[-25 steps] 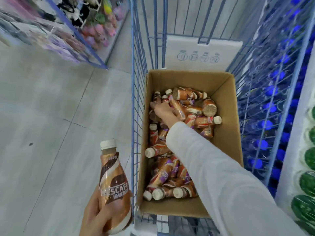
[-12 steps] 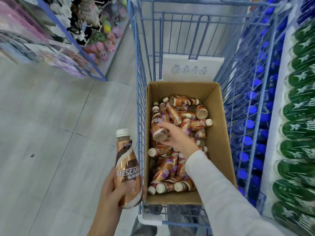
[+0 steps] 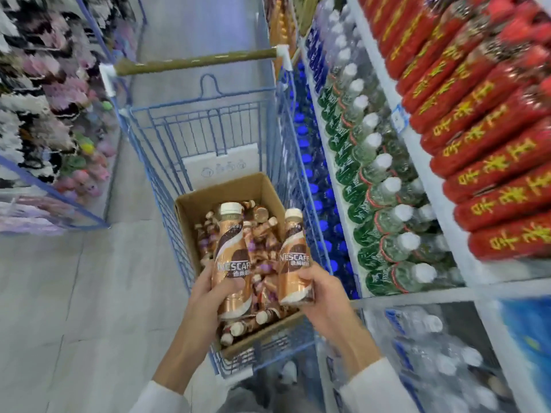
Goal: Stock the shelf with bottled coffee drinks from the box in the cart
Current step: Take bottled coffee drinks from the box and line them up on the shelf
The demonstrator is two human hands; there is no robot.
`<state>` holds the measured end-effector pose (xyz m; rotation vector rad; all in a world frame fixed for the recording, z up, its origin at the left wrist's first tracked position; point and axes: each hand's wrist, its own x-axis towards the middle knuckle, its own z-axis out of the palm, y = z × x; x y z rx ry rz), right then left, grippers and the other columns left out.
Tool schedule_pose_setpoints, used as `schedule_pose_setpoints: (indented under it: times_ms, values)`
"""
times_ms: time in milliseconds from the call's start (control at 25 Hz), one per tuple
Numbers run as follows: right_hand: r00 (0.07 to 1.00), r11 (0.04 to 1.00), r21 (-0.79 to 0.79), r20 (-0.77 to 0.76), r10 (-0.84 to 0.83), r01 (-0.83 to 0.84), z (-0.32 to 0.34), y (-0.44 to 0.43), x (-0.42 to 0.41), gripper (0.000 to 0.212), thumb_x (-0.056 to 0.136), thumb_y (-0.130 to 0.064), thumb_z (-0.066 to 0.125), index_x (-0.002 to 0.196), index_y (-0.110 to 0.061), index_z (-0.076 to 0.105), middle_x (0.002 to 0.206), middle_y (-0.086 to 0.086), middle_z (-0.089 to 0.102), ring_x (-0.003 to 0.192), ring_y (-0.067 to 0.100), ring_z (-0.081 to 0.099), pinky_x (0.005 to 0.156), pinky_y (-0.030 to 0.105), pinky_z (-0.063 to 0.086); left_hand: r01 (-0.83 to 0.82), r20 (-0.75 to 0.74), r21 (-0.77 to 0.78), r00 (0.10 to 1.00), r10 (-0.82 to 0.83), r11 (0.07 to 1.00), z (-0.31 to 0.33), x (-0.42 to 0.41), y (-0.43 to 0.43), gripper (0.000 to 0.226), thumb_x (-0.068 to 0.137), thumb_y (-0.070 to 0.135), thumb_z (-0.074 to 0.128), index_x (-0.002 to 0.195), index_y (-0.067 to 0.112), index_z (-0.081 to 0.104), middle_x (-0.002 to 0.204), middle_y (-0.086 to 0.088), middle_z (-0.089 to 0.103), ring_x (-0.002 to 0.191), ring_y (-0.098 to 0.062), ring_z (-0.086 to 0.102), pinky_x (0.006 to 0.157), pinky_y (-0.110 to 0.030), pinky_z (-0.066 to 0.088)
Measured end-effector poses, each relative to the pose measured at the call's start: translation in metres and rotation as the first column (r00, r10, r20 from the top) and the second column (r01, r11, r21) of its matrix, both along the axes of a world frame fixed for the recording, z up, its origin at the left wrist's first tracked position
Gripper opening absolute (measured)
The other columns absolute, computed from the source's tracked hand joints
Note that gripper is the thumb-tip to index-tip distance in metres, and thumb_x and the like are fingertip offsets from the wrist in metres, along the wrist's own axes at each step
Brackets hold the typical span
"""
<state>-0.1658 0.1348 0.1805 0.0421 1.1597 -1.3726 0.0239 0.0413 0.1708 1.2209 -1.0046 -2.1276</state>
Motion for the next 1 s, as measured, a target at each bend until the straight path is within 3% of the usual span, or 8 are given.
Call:
schedule_pose_setpoints:
  times_ms: [200,280,400,560,680,760,840,1000]
  values:
    - [0.941,0.950,-0.075,-0.134,-0.312,0.304,0.062,0.081,-0.020,0.042,0.064,-0.009,0.062,0.106,-0.005,0.064,0.086,0.012,0.071,0.070,0.024,0.069,0.062,0.033,0.057,0.257,-0.071,-0.053,0.963,-0.261,0.965,0.028,-0.068,0.043,0.071,0.060,0.029,0.082,0.129,0.025,0.066,0.118,-0.010,0.073,0.098,-0.028,0.074,0.079,-0.043,0.060]
    - [0.891,0.908,-0.101,-0.174,-0.420,0.408,0.081,0.120,-0.026,0.049,0.065,-0.009,0.061,0.113,-0.002,0.062,0.094,0.017,0.067,0.076,0.028,0.065,0.063,0.033,0.055,0.350,-0.108,-0.092,0.927,-0.359,0.932,0.041,-0.096,0.069,0.046,0.063,0.018,0.077,0.108,0.025,0.075,0.099,-0.006,0.077,0.079,-0.023,0.075,0.064,-0.035,0.061]
    - [0.816,0.846,-0.150,-0.224,-0.533,0.511,0.106,0.192,-0.033,0.056,0.063,-0.009,0.060,0.118,-0.002,0.061,0.094,0.016,0.069,0.075,0.029,0.067,0.059,0.032,0.056,0.472,-0.151,-0.125,0.860,-0.487,0.873,0.066,-0.133,0.121,0.033,0.062,0.012,0.072,0.091,0.024,0.078,0.086,-0.011,0.075,0.067,-0.027,0.072,0.055,-0.033,0.059]
    - [0.706,0.755,-0.210,-0.268,-0.656,0.621,0.135,0.290,-0.034,0.059,0.064,-0.009,0.060,0.123,-0.003,0.061,0.105,0.018,0.069,0.087,0.033,0.066,0.065,0.035,0.057,0.607,-0.209,-0.171,0.747,-0.631,0.776,0.097,-0.165,0.198,0.046,0.055,0.023,0.079,0.100,0.014,0.075,0.088,-0.021,0.072,0.066,-0.036,0.070,0.056,-0.038,0.058]
    - [0.615,0.685,-0.237,-0.309,-0.725,0.689,0.156,0.362,-0.026,0.063,0.063,-0.008,0.061,0.126,-0.001,0.058,0.112,0.022,0.063,0.102,0.038,0.057,0.075,0.040,0.049,0.696,-0.193,-0.201,0.661,-0.725,0.689,0.119,-0.181,0.264,0.060,0.050,0.028,0.082,0.108,0.014,0.073,0.096,-0.020,0.074,0.075,-0.037,0.071,0.072,-0.047,0.059]
    - [0.564,0.655,-0.247,-0.352,-0.747,0.714,0.168,0.407,-0.019,0.071,0.061,-0.007,0.061,0.130,0.004,0.054,0.112,0.025,0.061,0.101,0.038,0.056,0.074,0.040,0.048,0.747,-0.188,-0.237,0.592,-0.784,0.621,0.133,-0.189,0.305,0.066,0.048,0.028,0.083,0.110,0.010,0.070,0.094,-0.022,0.074,0.073,-0.038,0.072,0.070,-0.046,0.059]
    - [0.491,0.619,-0.283,-0.410,-0.768,0.732,0.185,0.457,-0.009,0.076,0.057,-0.010,0.067,0.130,0.004,0.054,0.111,0.030,0.061,0.099,0.040,0.058,0.074,0.042,0.050,0.790,-0.218,-0.282,0.500,-0.838,0.544,0.147,-0.201,0.351,0.059,0.048,0.025,0.083,0.104,0.009,0.072,0.092,-0.027,0.073,0.068,-0.040,0.072,0.058,-0.040,0.059]
    - [0.342,0.537,-0.344,-0.488,-0.803,0.770,0.214,0.531,0.006,0.062,0.056,-0.024,0.076,0.116,-0.014,0.068,0.118,0.022,0.069,0.101,0.042,0.066,0.071,0.043,0.058,0.787,-0.219,-0.417,0.399,-0.891,0.455,0.176,-0.223,0.423,0.049,0.052,0.033,0.081,0.099,0.021,0.077,0.100,-0.019,0.076,0.083,-0.031,0.073,0.063,-0.036,0.059]
